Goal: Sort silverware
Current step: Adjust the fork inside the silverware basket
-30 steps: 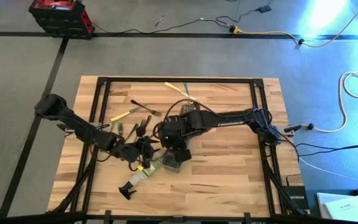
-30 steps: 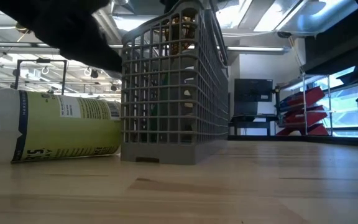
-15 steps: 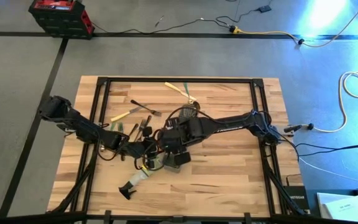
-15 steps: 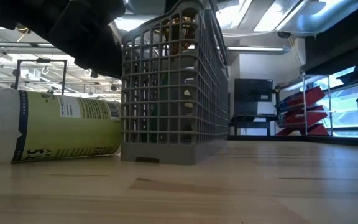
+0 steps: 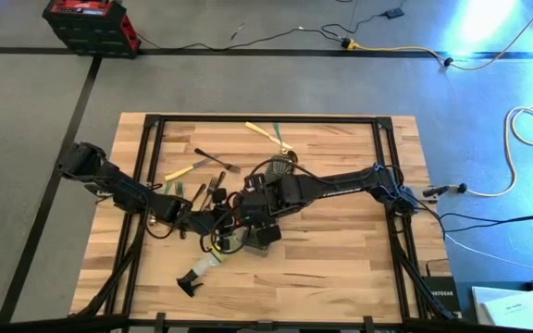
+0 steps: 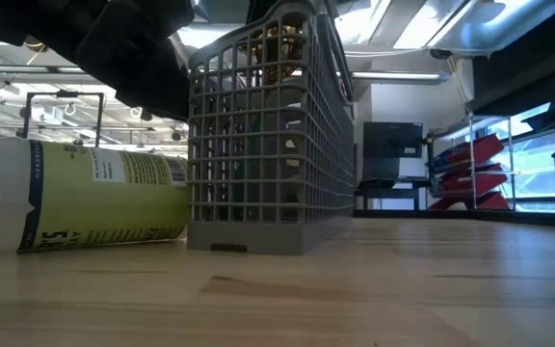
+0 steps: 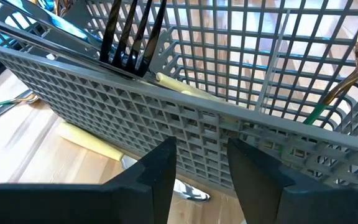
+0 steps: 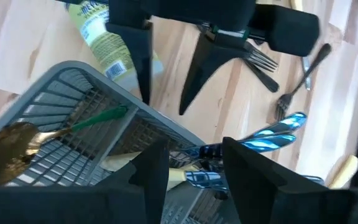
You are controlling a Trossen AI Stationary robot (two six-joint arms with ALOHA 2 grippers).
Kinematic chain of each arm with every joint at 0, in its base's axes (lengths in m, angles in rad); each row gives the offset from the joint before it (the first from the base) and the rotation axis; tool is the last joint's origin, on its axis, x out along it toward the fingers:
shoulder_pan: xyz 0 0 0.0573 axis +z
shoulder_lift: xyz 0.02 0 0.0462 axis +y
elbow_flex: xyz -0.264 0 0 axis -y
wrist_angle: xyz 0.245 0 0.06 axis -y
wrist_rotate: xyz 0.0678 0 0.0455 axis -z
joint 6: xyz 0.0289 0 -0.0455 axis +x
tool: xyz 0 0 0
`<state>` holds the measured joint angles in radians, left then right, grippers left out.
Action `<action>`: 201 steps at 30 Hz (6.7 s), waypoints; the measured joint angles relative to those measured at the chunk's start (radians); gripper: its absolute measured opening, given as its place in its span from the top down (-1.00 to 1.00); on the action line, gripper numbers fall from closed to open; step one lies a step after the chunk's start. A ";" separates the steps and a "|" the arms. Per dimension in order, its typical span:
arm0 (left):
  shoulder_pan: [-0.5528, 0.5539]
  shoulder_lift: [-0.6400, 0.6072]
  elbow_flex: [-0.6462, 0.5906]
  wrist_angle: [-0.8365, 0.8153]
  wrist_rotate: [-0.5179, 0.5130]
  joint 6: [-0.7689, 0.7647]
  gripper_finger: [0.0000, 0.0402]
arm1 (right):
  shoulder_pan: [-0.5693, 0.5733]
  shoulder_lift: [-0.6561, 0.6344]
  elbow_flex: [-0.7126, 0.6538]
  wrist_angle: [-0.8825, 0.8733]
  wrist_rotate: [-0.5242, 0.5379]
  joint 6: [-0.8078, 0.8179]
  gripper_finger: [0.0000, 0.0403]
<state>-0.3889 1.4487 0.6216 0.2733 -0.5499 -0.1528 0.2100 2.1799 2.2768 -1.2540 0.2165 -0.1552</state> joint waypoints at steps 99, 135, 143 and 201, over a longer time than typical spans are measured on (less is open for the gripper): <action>0.019 0.127 0.001 0.249 0.133 0.073 0.36 | 0.006 0.018 0.061 -0.216 -0.193 -0.035 0.96; 0.019 0.131 0.001 0.262 0.139 0.082 0.36 | -0.042 0.074 0.058 -0.137 0.013 -0.066 1.00; 0.019 0.131 0.001 0.262 0.139 0.082 0.36 | -0.062 0.074 0.059 -0.089 0.045 -0.088 1.00; 0.016 0.131 0.001 0.257 0.155 0.082 0.36 | -0.152 0.075 0.059 -0.172 0.371 -0.147 1.00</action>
<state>-0.3729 1.5795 0.6224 0.5301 -0.3946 -0.0708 0.0581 2.2547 2.3356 -1.4261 0.5871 -0.3020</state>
